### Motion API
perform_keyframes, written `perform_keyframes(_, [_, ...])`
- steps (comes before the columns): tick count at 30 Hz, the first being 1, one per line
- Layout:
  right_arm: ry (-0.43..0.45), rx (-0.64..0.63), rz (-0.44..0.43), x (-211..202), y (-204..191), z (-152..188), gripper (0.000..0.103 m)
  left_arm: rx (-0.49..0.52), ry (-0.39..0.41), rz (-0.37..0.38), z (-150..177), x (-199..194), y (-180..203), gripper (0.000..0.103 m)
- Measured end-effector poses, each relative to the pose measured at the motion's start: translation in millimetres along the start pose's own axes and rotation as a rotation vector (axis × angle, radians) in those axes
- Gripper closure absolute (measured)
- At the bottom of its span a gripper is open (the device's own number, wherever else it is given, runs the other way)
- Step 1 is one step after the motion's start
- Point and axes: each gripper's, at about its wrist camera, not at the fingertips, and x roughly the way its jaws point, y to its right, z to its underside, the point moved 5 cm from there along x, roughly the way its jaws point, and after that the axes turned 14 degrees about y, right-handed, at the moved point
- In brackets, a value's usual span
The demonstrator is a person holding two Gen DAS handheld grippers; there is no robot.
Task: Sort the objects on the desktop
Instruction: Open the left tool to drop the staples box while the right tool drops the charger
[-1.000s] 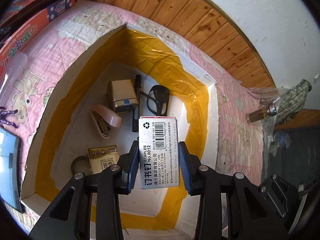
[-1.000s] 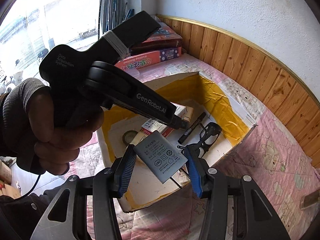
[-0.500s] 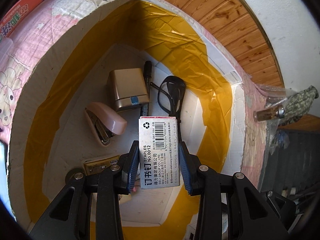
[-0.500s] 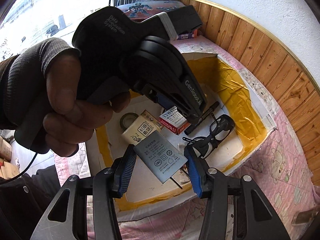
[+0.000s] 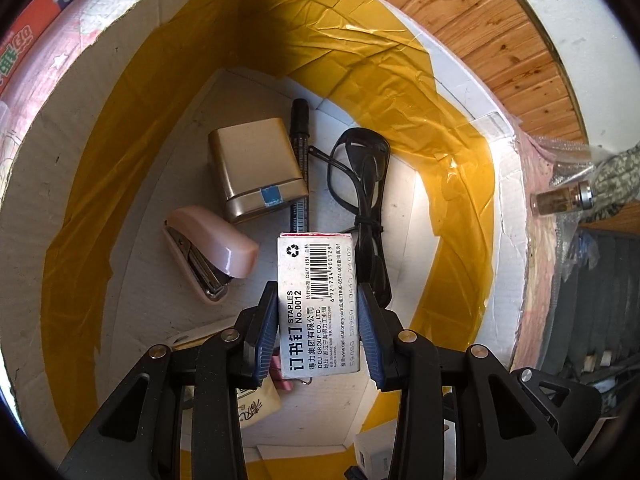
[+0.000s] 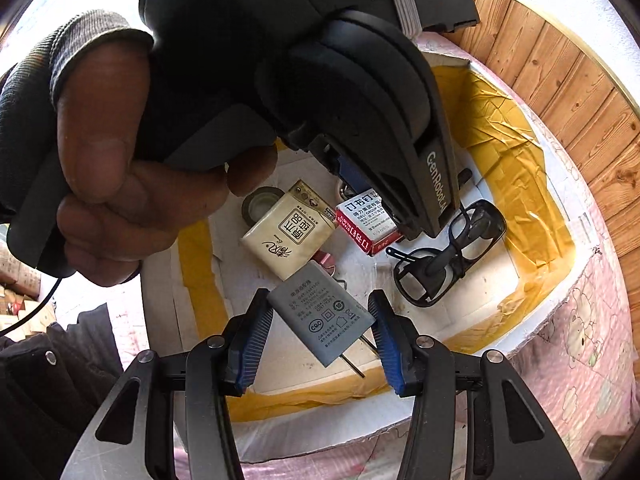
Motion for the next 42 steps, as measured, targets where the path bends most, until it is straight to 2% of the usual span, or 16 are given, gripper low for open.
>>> perform_keyframes(9, [-0.041,0.03,-0.029,6.4,0.5,0.8,0.052,-0.045,-0.041,-0.015,2.2,4.8,-9.9,0.062])
perform_keyframes(14, [-0.038,0.048,-0.025,3.0,-0.4,0.0,0.051,-0.052,-0.033,-0.027,2.8,1.1,-13.8,0.054])
perform_keyframes(28, [-0.019,0.082,-0.023,-12.2,0.4,0.1,0.051,0.004,-0.01,-0.057,6.2,-9.5,-5.3,0.052])
perform_keyframes(31, [-0.015,0.084,-0.022,-17.5,-1.3,-1.3,0.051,0.038,0.02,-0.089,8.0,-20.5,-2.6,0.052])
perform_keyframes(42, [0.041,0.118,0.009,-49.9,-5.7,-1.9,0.045,0.194,0.234,-0.222,19.0,-86.6,12.8,0.051])
